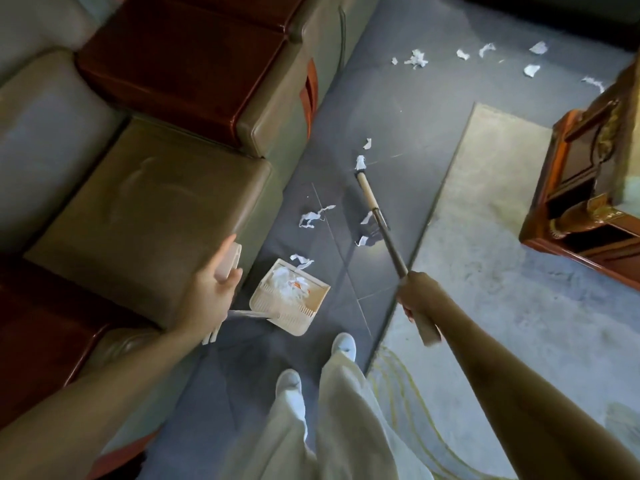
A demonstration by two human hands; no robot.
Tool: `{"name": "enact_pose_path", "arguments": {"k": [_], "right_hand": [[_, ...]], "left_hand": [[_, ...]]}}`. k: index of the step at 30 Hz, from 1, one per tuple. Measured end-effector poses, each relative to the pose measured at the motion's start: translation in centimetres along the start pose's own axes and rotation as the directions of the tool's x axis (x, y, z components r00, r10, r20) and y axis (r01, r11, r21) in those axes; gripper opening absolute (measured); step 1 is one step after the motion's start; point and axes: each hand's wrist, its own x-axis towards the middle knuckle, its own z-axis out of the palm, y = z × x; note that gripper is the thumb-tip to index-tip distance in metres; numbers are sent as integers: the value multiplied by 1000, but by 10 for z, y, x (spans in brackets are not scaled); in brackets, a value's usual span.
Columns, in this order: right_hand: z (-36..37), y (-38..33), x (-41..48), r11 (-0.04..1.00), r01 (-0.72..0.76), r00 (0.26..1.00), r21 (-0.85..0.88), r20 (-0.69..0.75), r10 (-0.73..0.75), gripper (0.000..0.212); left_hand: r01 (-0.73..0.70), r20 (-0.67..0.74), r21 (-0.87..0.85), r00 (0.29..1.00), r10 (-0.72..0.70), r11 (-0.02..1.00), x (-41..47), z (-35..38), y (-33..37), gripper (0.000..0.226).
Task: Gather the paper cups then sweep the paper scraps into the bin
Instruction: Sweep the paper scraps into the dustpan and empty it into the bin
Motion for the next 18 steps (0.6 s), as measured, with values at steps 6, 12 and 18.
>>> {"name": "enact_pose_path", "arguments": {"k": [6, 12, 18], "right_hand": [[-29, -13, 34, 1000, 31, 994, -4, 106, -30, 21], [-33, -16, 30, 990, 2, 949, 140, 312, -46, 13], [-62, -27, 21, 977, 51, 946, 205, 303, -113, 12]], "left_hand": [[67, -49, 16, 997, -66, 998, 23, 13, 17, 51], [93, -57, 20, 994, -92, 995, 44, 30, 29, 53], [66, -108, 16, 992, -64, 998, 54, 32, 29, 55]]}}
